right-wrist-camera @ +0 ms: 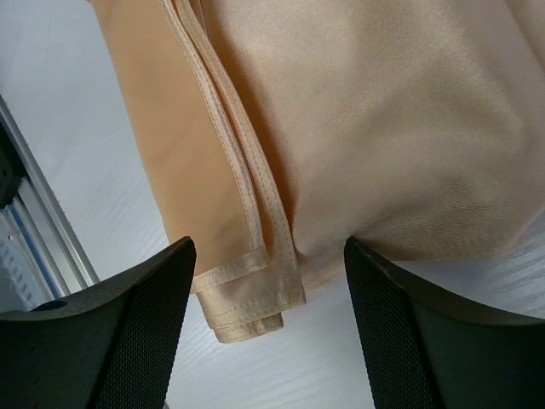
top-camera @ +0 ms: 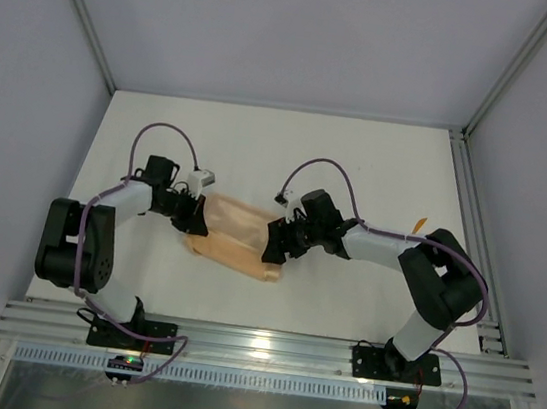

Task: Fold the napkin into a case and place the utensils inside
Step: Fold the lower triangle-folded napkin at the center of the board.

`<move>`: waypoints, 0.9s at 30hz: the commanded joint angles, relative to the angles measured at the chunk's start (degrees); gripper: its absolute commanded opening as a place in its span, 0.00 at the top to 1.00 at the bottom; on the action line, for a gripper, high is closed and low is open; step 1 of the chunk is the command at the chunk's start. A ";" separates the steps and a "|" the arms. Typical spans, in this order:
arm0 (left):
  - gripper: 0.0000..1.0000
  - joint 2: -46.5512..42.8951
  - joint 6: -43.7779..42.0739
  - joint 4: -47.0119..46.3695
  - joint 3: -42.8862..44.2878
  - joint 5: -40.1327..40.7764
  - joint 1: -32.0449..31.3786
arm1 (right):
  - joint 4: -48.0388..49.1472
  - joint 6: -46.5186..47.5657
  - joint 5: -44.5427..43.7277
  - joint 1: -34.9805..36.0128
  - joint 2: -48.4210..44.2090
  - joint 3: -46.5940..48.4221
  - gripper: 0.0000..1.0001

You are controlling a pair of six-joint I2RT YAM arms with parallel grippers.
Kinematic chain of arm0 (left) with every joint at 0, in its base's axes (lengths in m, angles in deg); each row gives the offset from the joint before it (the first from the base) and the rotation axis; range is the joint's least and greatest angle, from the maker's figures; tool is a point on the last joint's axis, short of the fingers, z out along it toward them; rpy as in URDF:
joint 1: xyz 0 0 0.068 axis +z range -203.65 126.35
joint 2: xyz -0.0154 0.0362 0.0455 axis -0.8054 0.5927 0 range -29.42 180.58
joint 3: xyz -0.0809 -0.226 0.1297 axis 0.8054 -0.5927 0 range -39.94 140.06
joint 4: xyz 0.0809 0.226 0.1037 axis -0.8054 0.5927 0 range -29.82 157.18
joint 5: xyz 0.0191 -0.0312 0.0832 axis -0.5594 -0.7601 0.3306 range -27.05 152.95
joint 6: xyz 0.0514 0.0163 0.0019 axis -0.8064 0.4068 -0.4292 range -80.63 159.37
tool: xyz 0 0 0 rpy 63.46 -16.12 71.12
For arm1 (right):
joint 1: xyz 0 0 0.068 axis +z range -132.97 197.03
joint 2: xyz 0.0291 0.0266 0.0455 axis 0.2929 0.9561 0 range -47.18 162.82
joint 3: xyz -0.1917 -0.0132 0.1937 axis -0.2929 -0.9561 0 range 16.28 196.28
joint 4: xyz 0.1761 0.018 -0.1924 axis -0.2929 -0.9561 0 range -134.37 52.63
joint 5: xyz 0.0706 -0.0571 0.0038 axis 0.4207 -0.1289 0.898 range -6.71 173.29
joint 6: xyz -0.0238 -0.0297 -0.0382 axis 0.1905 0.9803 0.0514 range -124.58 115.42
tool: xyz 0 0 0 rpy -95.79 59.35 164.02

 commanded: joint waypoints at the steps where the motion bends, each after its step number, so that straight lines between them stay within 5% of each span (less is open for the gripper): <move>1: 1.00 -2.98 0.00 -0.24 0.04 -4.79 1.02 | 1.49 -0.81 2.23 0.22 -0.40 -0.15 0.26; 27: 1.00 -8.25 -1.49 -2.70 -2.16 -13.06 3.40 | 0.79 1.12 5.74 1.54 1.00 2.57 0.29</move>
